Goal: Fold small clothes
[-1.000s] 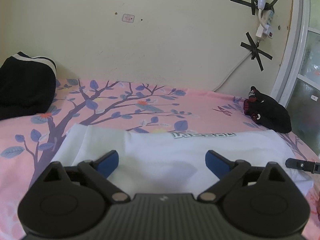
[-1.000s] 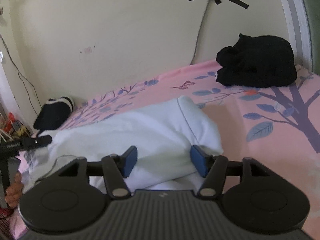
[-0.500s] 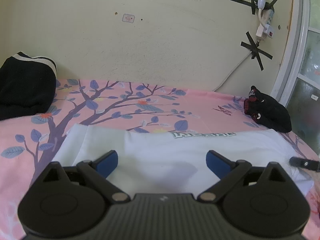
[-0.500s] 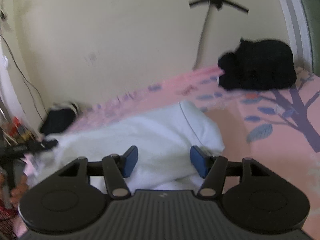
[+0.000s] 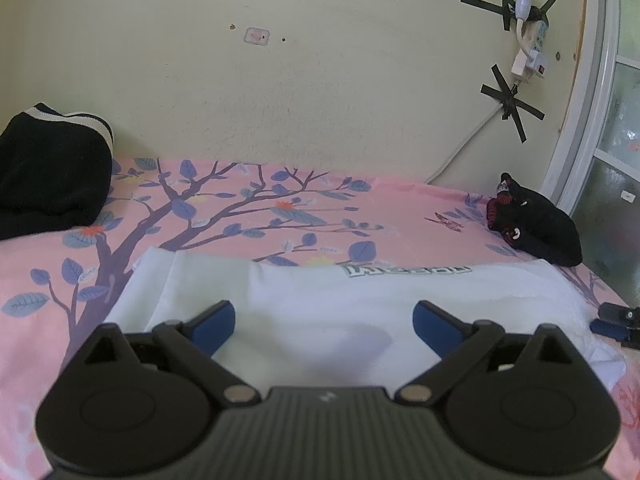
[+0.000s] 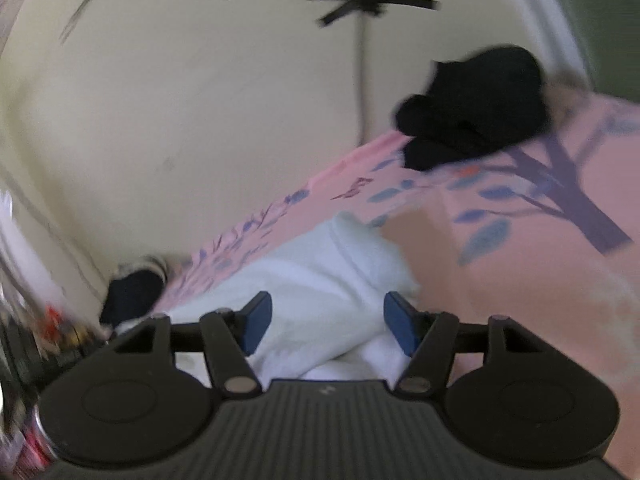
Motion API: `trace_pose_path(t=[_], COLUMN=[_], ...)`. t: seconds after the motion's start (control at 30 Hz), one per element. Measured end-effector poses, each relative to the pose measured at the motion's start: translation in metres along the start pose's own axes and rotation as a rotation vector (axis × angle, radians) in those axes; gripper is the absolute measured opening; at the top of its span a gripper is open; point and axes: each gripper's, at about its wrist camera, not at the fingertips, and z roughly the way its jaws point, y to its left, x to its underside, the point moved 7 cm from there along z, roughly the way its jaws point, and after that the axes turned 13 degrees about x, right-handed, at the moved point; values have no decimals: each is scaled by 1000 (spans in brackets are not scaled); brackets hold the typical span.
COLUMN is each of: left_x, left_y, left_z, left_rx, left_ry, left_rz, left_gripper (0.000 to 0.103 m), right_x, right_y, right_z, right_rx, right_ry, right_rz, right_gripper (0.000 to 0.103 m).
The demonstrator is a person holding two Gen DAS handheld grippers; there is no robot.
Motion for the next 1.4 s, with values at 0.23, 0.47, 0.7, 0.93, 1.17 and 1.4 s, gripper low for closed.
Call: trace_pose_path(t=[0.23, 0.47, 0.7, 0.93, 1.17, 1.4], left_x=[-8, -15, 14, 18, -24, -27], left_y=[5, -32, -58, -46, 2, 66], left_z=[-14, -17, 23, 25, -70, -172], left_rx=[91, 286, 337, 345, 300, 133], left_ry=[-82, -70, 129, 167, -97, -318], left_rz=[-64, -84, -81, -163, -236, -320], left_gripper=[94, 76, 42, 33, 38, 55], right_x=[-10, -4, 8, -1, -19, 72], right_y=[-18, -13, 11, 55, 191, 336], right_z=[-4, 3, 11, 16, -6, 32], right_rx=[76, 77, 7, -158, -380, -578], right_ry=[58, 97, 155, 179, 118, 320], right_rz=[23, -2, -11, 30, -255, -523], right_gripper=[60, 62, 57, 23, 20, 5])
